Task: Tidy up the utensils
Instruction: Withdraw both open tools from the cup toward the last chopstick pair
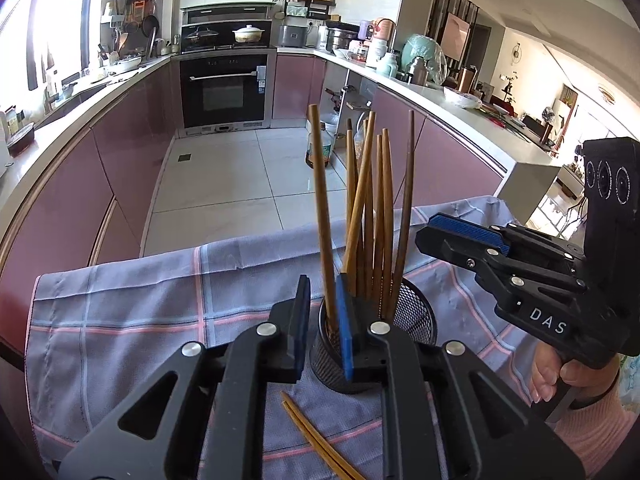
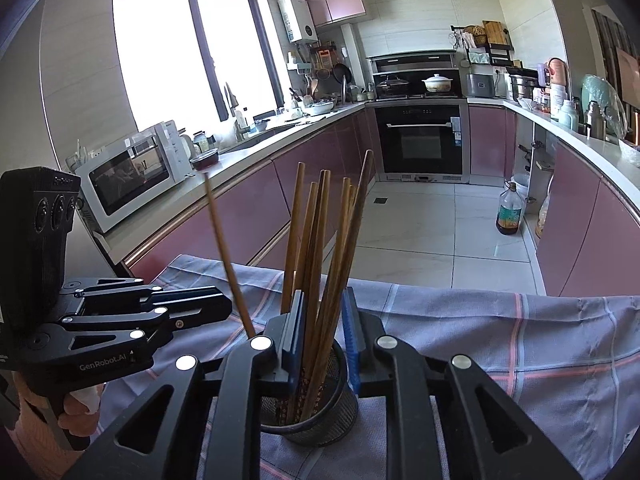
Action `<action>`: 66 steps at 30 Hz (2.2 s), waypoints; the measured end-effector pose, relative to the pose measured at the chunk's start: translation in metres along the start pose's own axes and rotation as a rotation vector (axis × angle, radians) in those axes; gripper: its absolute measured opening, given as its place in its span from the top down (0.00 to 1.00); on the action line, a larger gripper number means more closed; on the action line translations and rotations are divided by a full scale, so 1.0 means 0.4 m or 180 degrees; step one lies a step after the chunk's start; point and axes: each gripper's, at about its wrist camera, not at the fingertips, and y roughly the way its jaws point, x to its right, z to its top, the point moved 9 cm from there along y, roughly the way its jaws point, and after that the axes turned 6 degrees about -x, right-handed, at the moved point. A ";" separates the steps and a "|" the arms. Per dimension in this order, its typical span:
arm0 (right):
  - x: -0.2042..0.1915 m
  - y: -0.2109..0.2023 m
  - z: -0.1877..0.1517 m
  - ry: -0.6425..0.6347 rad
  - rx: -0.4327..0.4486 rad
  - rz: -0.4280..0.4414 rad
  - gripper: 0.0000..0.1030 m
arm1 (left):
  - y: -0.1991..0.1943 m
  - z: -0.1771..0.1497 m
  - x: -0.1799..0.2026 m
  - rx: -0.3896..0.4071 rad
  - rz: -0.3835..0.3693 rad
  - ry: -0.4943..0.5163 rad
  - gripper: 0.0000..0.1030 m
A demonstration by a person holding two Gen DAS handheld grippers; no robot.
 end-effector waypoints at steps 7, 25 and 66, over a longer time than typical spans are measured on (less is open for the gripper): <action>-0.002 -0.012 -0.014 -0.0033 0.0035 -0.0016 0.80 | -0.024 -0.029 -0.046 0.0137 0.0007 -0.0199 0.78; -0.139 -0.108 -0.131 -0.0492 0.0038 0.0303 0.71 | -0.135 -0.212 -0.123 0.0387 0.0307 -0.0461 0.57; -0.225 0.071 -0.429 -0.0546 -0.1096 0.0393 0.74 | -0.070 -0.454 -0.146 -0.0053 0.0395 -0.0682 0.44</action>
